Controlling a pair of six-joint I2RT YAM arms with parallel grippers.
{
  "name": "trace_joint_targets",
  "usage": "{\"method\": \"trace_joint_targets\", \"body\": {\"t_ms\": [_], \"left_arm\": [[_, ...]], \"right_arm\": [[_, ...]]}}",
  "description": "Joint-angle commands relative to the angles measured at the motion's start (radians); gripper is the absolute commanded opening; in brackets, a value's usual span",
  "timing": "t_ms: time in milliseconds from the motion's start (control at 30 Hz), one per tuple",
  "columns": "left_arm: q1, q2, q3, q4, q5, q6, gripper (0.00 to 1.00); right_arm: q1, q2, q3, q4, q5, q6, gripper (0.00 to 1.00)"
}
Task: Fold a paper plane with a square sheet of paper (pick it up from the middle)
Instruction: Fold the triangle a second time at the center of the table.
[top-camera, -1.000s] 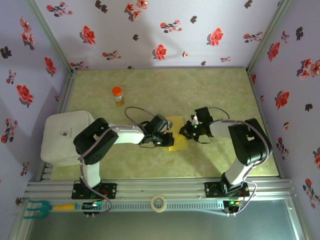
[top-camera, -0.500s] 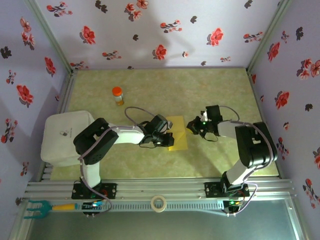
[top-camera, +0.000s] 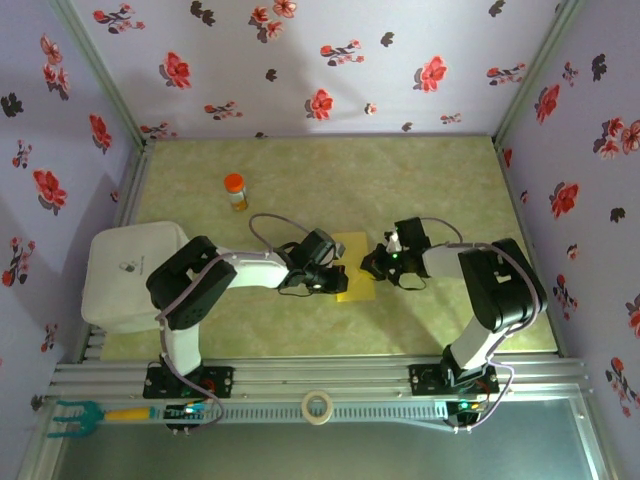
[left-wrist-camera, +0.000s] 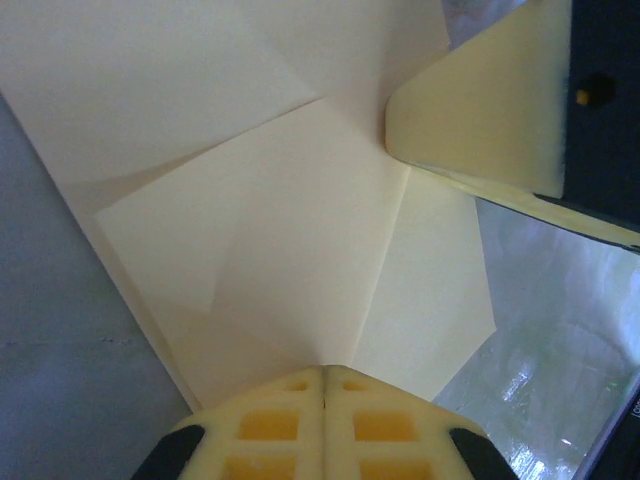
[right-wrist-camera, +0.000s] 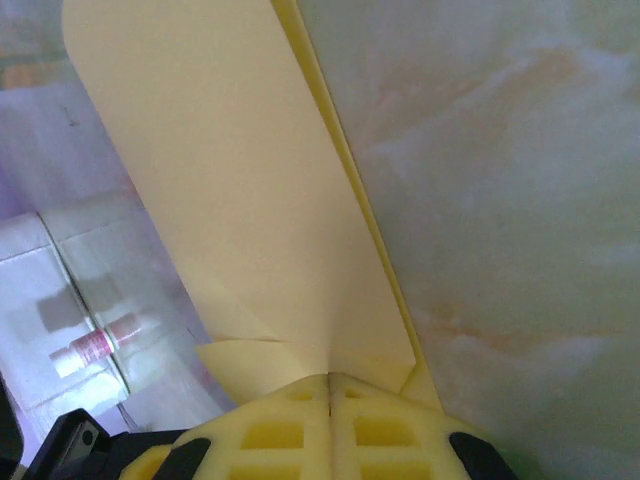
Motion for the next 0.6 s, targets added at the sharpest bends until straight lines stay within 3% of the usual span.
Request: {"method": "trace_joint_targets", "body": {"t_ms": [0,200,567], "left_arm": [[0.002,-0.020,0.015,-0.113,-0.009,0.009,0.00],[0.002,-0.040,0.095,-0.111,0.027,0.015,0.00],[0.006,0.110,0.178,-0.108,0.079,0.004,0.00]], "right_arm": [[-0.001,0.028,0.004,-0.095,0.076,-0.043,0.00],[-0.001,0.027,-0.003,-0.087,0.079,-0.035,0.00],[-0.001,0.034,-0.017,-0.066,0.080,-0.024,0.00]]}}
